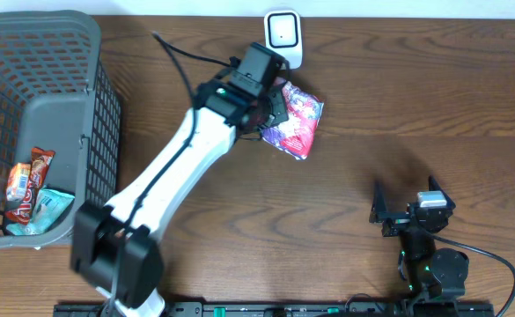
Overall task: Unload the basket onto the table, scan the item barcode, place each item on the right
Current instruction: 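Place the purple floral pack on the table center, release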
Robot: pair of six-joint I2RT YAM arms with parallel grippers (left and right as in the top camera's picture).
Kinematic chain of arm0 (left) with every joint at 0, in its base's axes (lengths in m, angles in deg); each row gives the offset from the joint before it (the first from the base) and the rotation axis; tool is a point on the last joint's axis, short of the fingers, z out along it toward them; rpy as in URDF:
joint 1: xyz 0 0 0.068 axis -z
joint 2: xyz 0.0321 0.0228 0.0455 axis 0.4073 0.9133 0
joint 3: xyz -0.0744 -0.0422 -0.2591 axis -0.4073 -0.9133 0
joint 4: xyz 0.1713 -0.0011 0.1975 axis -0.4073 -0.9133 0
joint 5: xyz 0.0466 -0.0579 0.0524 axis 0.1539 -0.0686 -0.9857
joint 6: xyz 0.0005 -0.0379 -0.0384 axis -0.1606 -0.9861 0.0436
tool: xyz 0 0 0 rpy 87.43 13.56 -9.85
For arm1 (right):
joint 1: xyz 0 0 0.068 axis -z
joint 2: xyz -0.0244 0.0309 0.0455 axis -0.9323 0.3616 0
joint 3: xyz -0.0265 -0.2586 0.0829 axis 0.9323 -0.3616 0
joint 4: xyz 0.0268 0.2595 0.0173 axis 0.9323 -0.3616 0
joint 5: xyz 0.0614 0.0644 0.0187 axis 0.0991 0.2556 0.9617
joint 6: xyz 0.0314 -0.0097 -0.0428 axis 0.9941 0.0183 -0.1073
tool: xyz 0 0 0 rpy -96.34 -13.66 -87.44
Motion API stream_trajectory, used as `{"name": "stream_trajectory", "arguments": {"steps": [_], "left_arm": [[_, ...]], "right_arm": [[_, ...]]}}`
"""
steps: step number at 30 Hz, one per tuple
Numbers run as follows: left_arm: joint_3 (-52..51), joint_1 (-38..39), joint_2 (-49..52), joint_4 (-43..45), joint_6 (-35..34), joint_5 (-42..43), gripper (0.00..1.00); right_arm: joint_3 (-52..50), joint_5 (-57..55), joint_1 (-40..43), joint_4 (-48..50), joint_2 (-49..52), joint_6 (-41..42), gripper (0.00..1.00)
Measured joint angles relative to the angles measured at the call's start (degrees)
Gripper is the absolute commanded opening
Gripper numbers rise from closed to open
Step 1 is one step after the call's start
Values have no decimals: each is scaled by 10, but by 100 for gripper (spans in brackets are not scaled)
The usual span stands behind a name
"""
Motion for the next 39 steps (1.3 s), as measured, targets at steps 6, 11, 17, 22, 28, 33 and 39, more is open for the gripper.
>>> {"name": "stream_trajectory", "arguments": {"steps": [6, 11, 17, 22, 28, 33, 39], "left_arm": [[0, 14, 61, 10, -34, -19, 38], [-2, 18, 91, 11, -26, -13, 98], [19, 3, 82, -3, 95, 59, 98], [56, -48, -1, -17, 184, 75, 98], [92, -202, -170, -12, 256, 9, 98], [97, -380, -241, -31, 271, -42, 98], [80, -525, -231, -101, 265, -59, 98]], "right_arm": [[0, 0, 0, 0, 0, 0, 99], [0, 0, 0, 0, 0, 0, 99], [0, 0, 0, 0, 0, 0, 99], [0, 0, 0, 0, 0, 0, 99], [0, 0, 0, 0, 0, 0, 99], [0, 0, 0, 0, 0, 0, 99], [0, 0, 0, 0, 0, 0, 99]]}}
